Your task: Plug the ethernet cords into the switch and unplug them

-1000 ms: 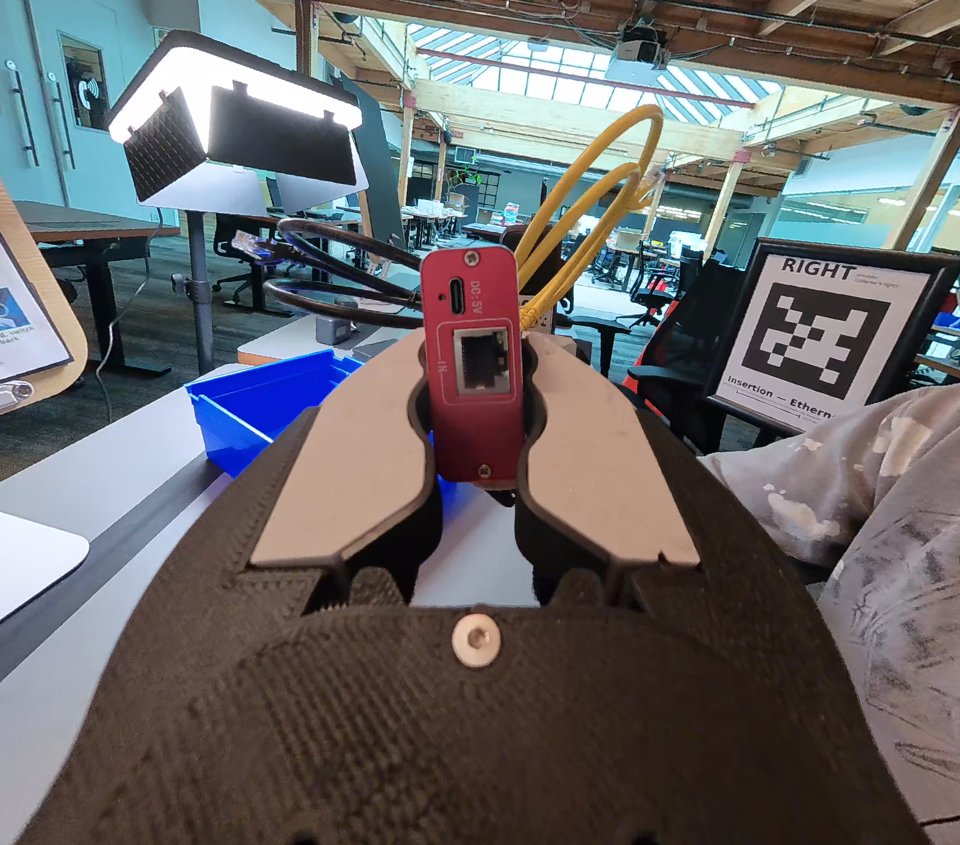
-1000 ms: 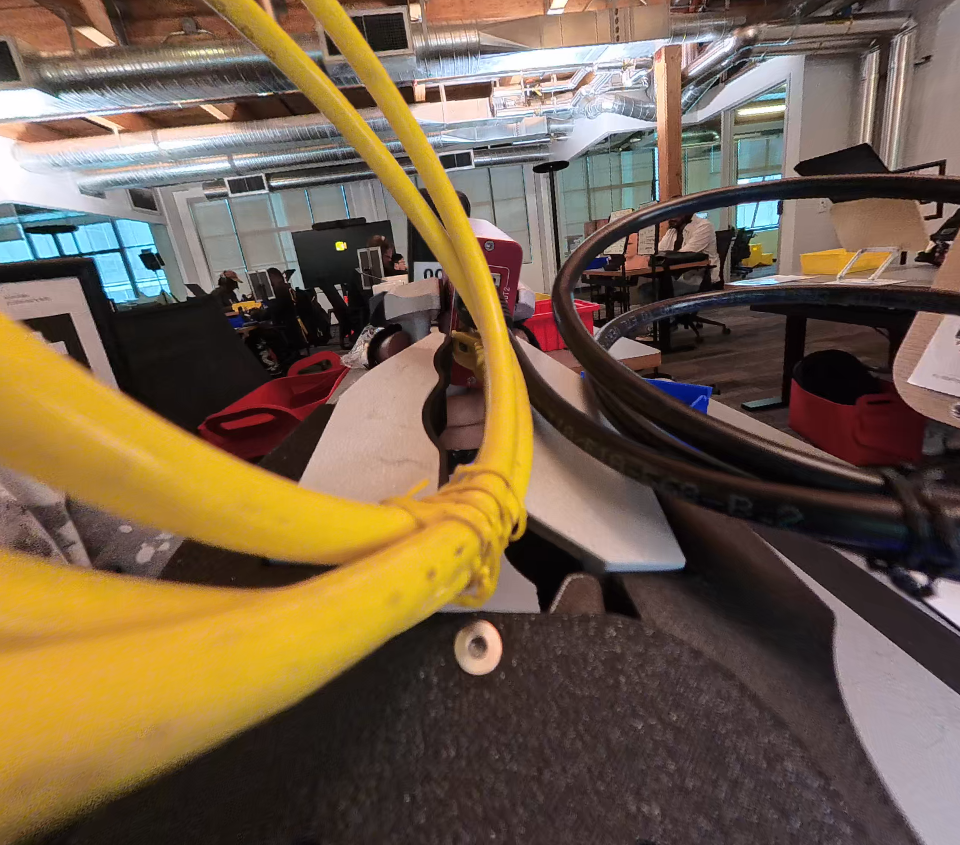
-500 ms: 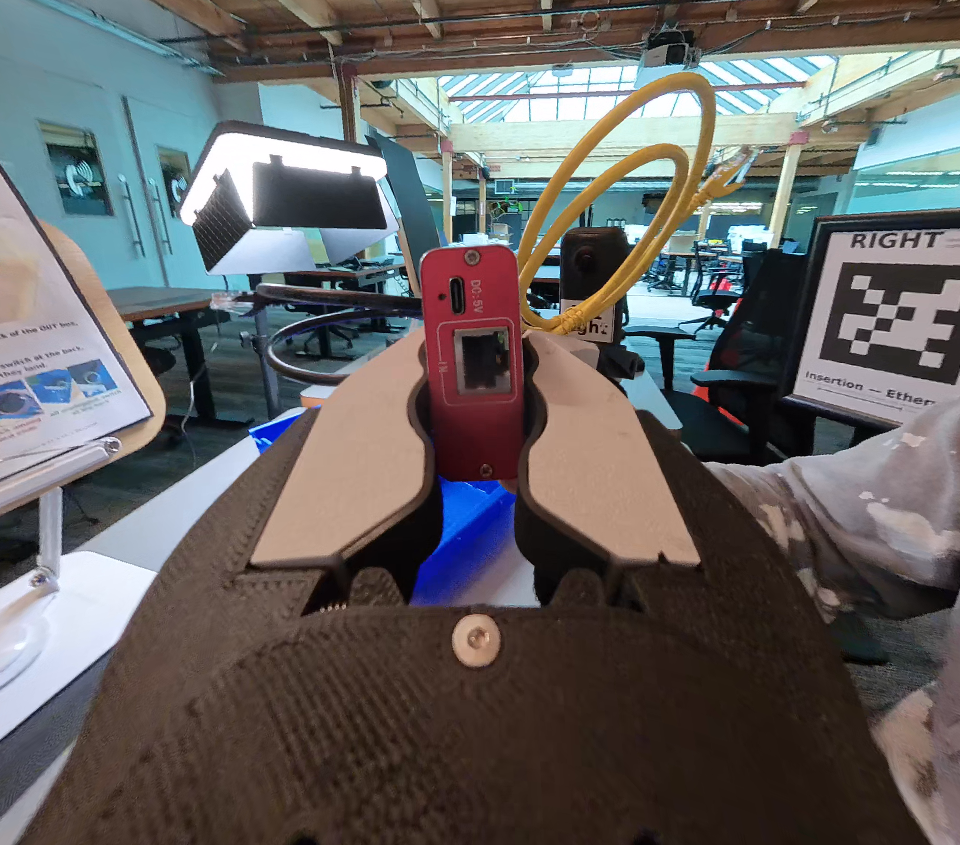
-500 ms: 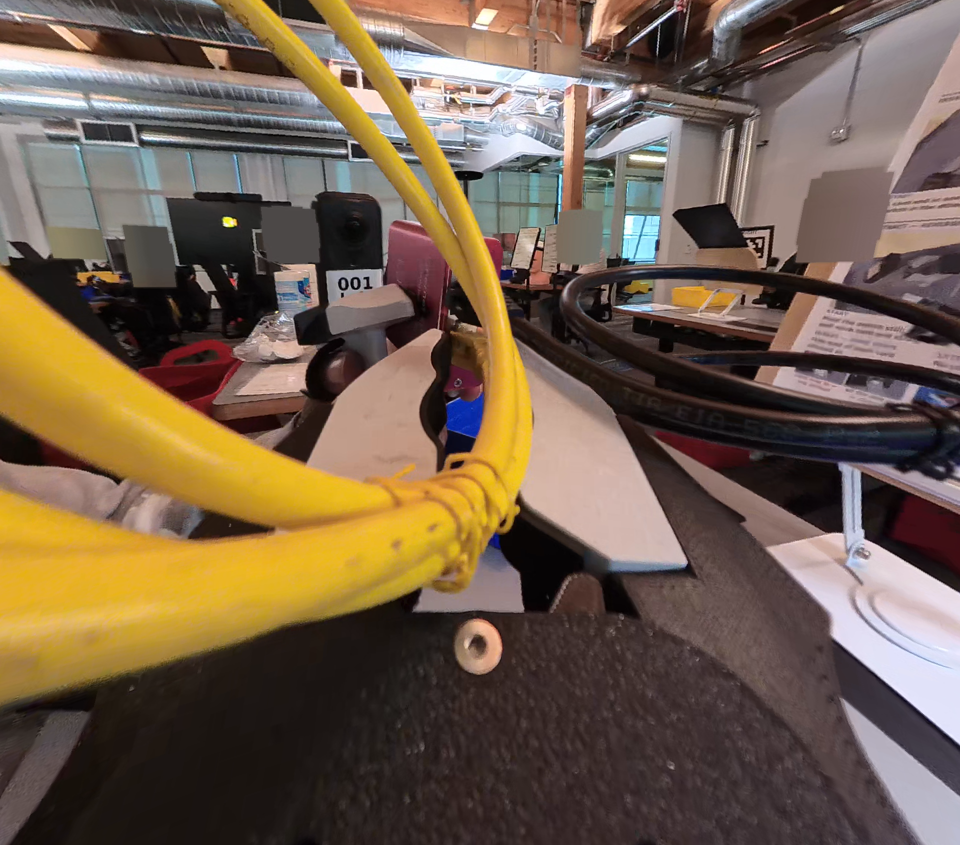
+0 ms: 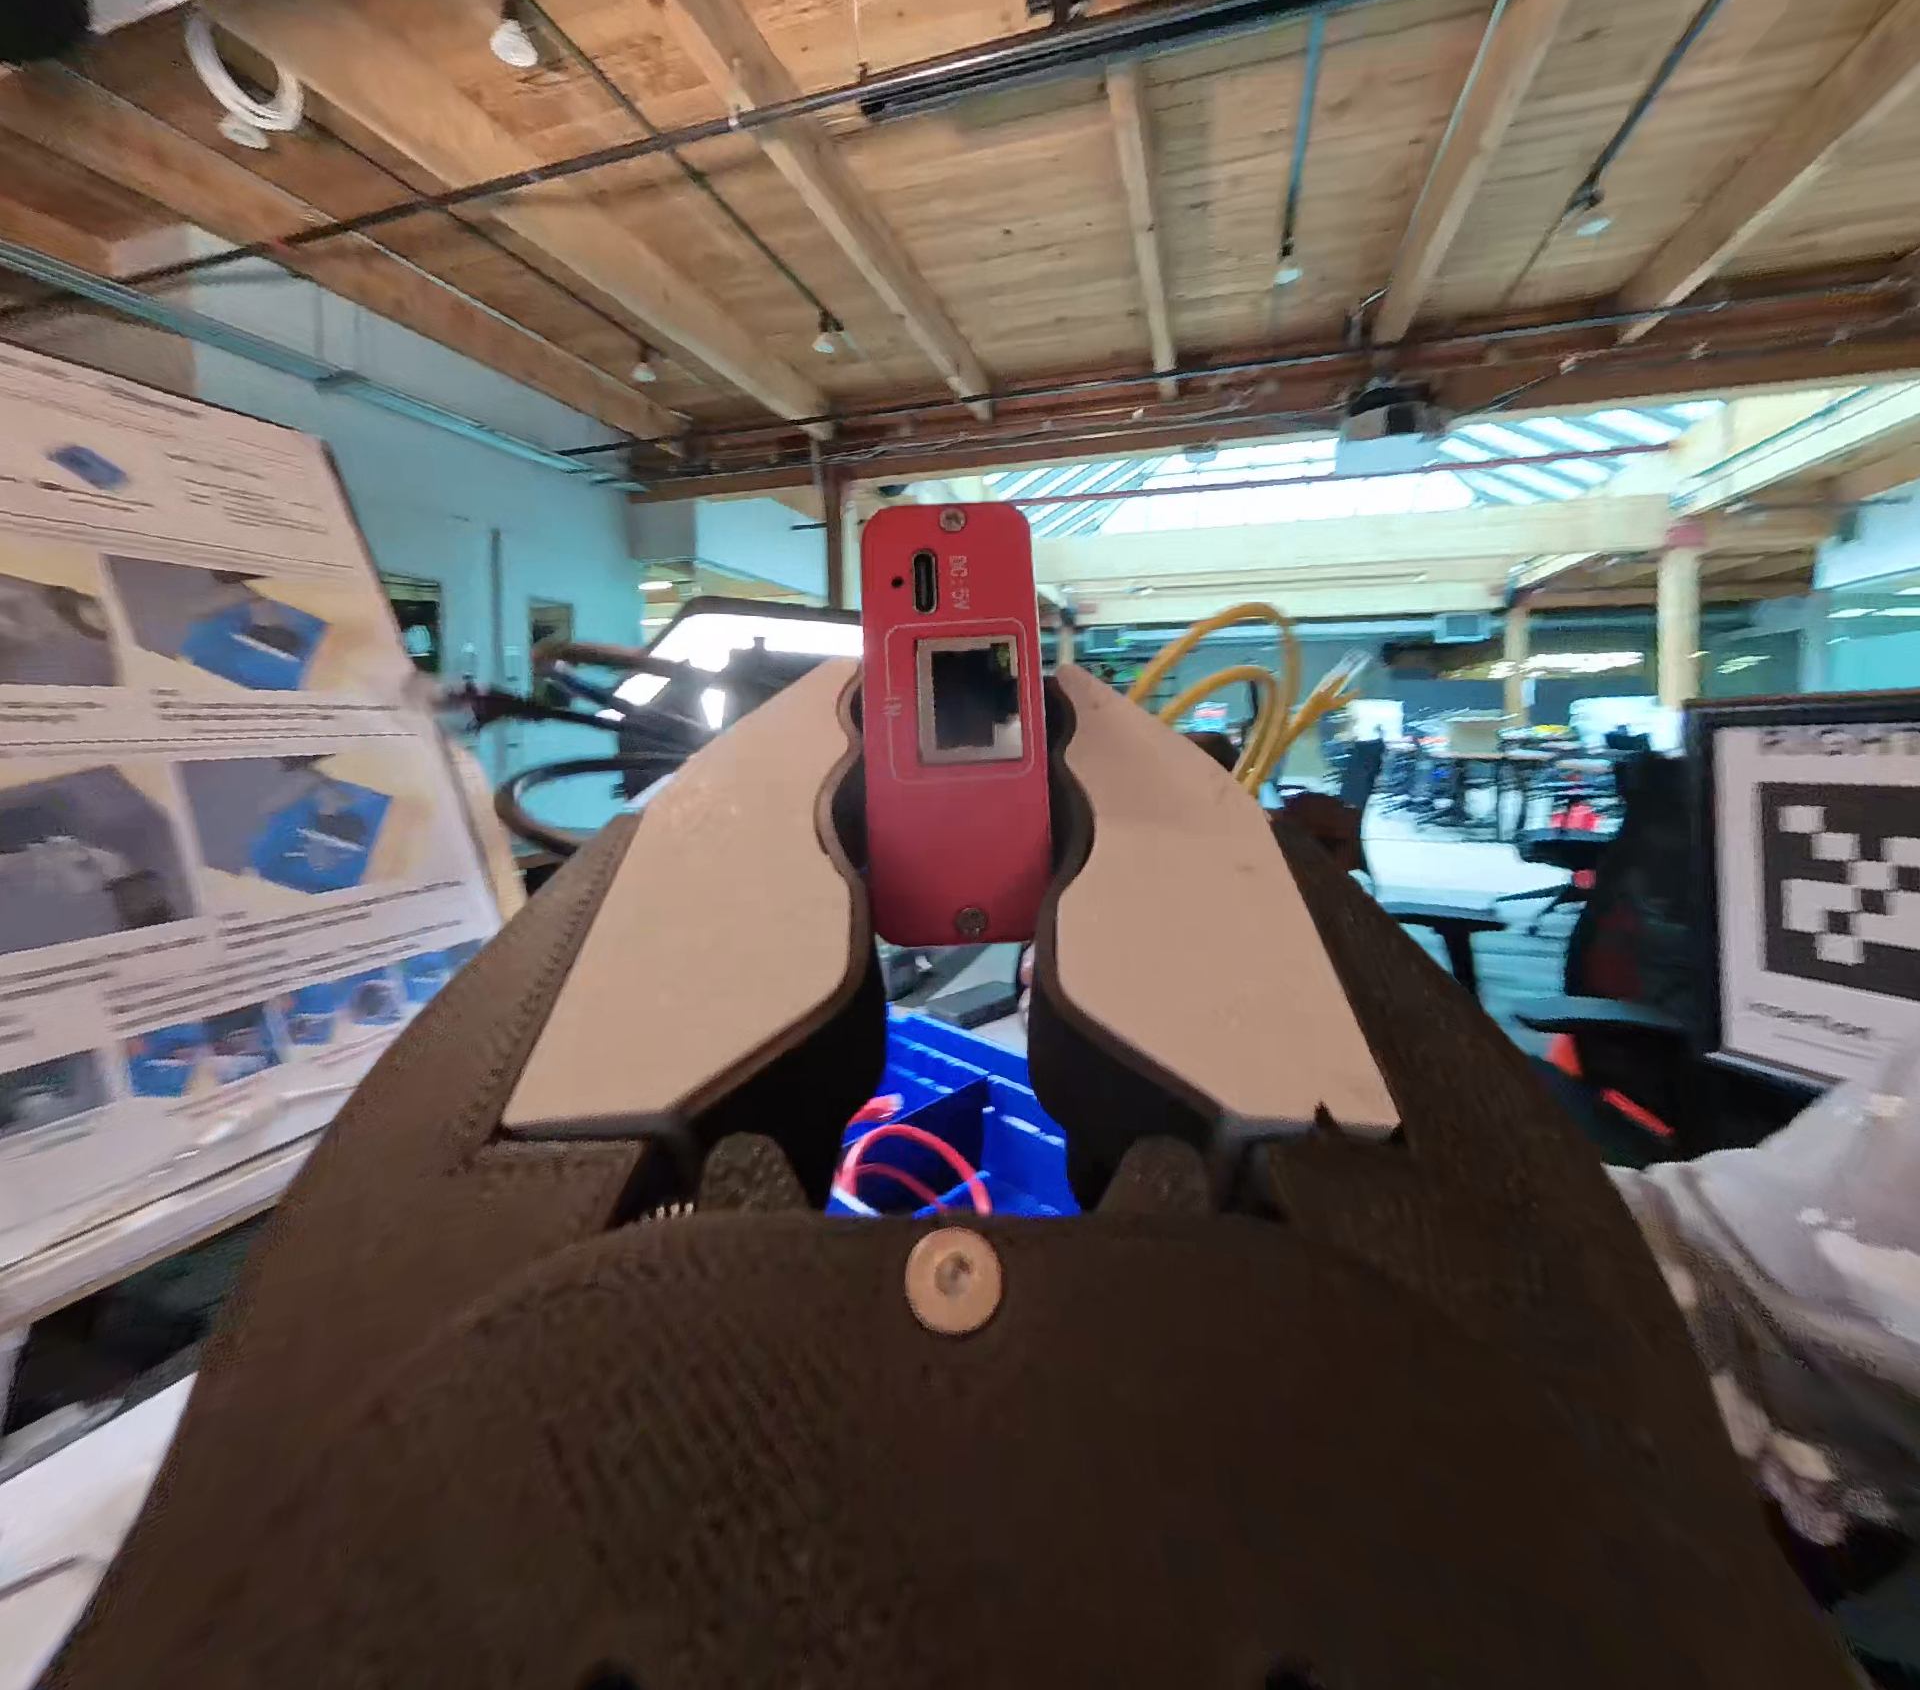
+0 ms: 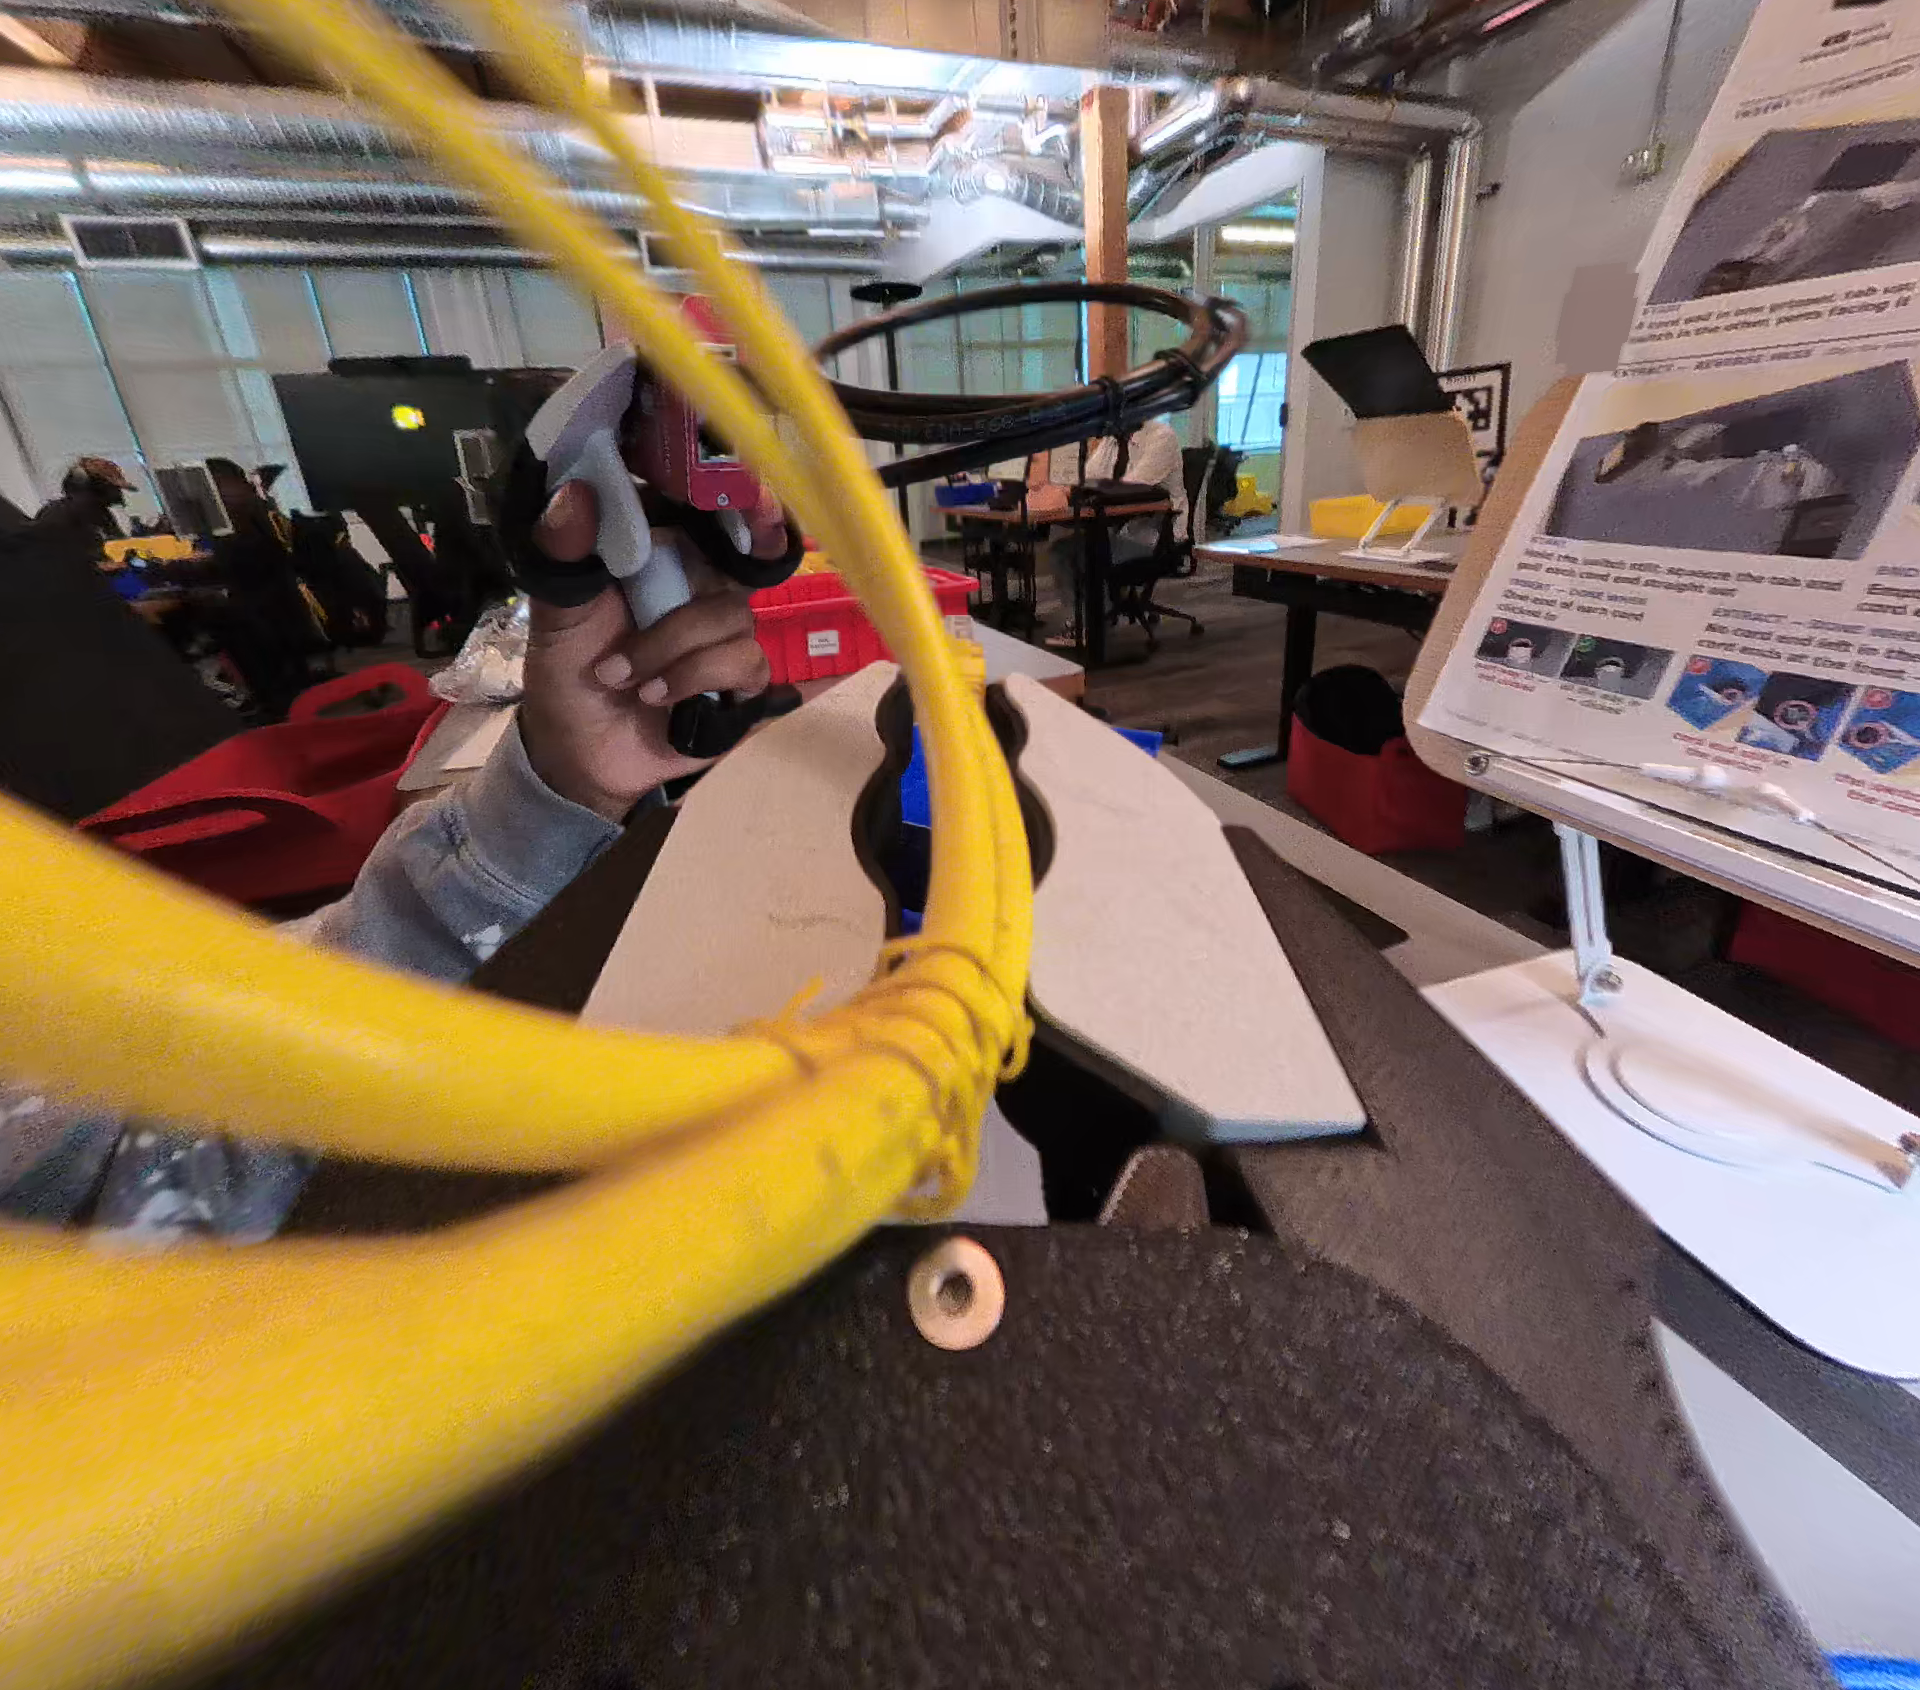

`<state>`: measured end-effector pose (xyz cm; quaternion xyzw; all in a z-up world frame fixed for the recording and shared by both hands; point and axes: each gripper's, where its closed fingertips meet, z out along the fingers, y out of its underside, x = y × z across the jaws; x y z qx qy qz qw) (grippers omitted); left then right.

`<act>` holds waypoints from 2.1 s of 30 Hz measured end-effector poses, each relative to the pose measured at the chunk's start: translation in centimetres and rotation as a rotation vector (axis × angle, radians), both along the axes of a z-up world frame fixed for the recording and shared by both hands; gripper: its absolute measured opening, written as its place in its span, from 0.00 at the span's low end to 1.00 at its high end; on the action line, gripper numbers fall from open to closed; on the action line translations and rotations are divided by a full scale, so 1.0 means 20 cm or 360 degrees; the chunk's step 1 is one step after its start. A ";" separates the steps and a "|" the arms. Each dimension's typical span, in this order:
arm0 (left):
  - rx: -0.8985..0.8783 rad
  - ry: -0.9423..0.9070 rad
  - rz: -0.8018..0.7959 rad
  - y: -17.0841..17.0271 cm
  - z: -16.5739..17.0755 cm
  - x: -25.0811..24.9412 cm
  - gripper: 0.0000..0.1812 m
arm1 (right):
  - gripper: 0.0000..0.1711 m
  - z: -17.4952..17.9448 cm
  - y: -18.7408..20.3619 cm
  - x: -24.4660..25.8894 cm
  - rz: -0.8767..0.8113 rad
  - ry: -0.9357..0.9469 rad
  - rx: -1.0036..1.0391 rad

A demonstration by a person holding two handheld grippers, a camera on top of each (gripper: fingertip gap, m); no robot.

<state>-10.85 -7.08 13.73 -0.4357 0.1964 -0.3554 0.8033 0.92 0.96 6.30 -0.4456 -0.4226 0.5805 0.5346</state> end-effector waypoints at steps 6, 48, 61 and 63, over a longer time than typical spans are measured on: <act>-0.0037 -0.0143 0.0054 0.00 0.03 -0.18 0.17 | 0.07 -0.15 0.36 0.22 -0.0324 -0.0394 -0.0170; -0.0124 0.0017 -0.0076 0.02 -0.01 -0.03 0.16 | 0.26 -0.89 1.08 0.86 -0.0774 -0.2673 0.0427; -0.0177 0.0060 -0.0112 0.07 -0.06 0.02 0.16 | 0.08 -1.09 1.10 0.86 -0.0556 -0.2858 0.0722; -0.0186 0.0058 -0.0122 0.08 -0.07 0.03 0.16 | 0.08 -1.11 1.03 0.88 -0.0464 -0.2924 0.0626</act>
